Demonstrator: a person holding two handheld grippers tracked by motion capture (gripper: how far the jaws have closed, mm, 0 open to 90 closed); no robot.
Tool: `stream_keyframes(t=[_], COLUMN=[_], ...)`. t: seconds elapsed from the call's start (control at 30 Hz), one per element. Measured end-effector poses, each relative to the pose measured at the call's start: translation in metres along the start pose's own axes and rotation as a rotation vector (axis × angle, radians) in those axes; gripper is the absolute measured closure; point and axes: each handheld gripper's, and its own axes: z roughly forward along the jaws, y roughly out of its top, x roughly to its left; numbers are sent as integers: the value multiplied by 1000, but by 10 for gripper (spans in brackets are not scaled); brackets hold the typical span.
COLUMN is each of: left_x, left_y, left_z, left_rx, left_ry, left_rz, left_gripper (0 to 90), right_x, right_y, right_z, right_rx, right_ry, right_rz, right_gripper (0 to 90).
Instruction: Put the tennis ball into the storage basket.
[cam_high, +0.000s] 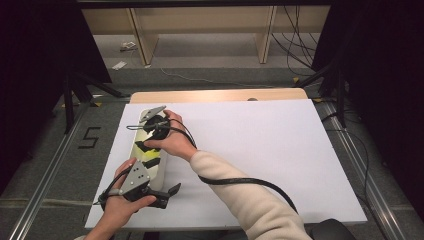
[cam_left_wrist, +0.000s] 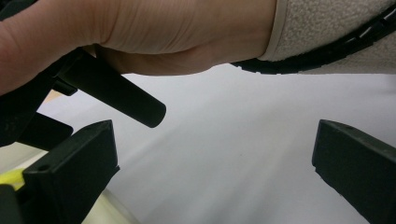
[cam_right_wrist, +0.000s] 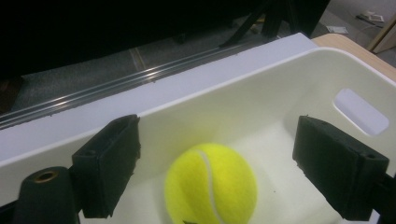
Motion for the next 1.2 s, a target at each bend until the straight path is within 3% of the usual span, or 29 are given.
stream_keyframes(t=[0.53, 1.2], left_x=[0, 0], left_y=[0, -1], left_z=[0, 1], left_rx=[1, 4], left_ry=[1, 1], left_rz=[-1, -3], left_gripper=[0, 0], right_x=[-3, -16], right_y=[-3, -20], right_z=[-20, -61], right_rx=[-32, -59], right_ry=[-11, -39], right_rz=[6, 32], right_gripper=[158, 160])
